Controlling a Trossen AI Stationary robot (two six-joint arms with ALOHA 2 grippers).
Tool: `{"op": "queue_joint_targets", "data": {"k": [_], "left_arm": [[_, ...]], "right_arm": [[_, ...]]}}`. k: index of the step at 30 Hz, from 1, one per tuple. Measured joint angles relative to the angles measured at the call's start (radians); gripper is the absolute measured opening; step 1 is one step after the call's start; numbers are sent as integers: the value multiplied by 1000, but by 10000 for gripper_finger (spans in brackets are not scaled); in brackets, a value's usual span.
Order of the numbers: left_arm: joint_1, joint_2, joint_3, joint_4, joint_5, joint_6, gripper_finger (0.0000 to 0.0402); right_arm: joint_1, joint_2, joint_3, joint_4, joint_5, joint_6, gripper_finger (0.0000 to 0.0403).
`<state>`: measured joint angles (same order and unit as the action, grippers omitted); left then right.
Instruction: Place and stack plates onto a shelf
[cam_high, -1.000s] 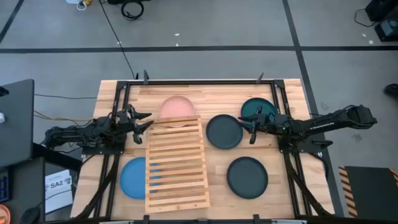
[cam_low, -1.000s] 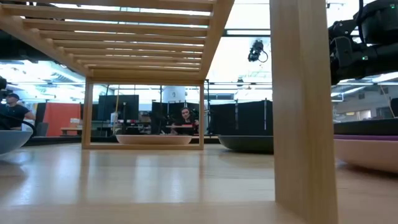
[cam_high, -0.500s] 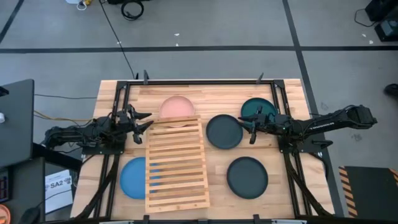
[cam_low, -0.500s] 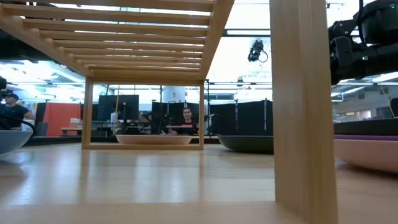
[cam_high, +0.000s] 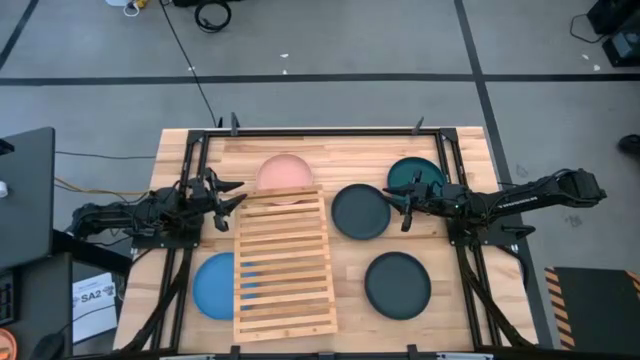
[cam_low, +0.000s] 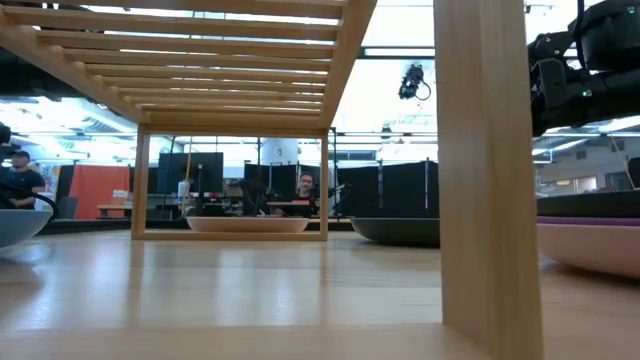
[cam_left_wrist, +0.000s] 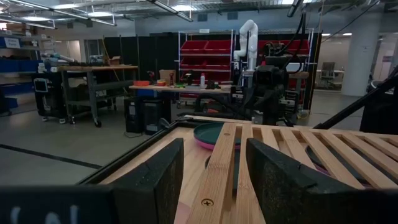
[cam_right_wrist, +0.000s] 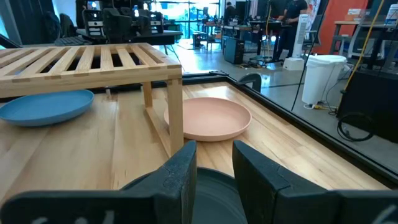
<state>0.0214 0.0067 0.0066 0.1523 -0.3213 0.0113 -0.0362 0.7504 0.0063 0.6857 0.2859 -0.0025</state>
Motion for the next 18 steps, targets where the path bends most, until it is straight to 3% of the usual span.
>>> {"op": "queue_joint_targets", "data": {"k": [12, 18], "left_arm": [[0, 0, 0, 0, 0, 0, 181], [0, 0, 0, 0, 0, 0, 181]], "right_arm": [[0, 0, 0, 1, 5, 1, 109], [0, 0, 0, 59, 5, 87, 109]]}}
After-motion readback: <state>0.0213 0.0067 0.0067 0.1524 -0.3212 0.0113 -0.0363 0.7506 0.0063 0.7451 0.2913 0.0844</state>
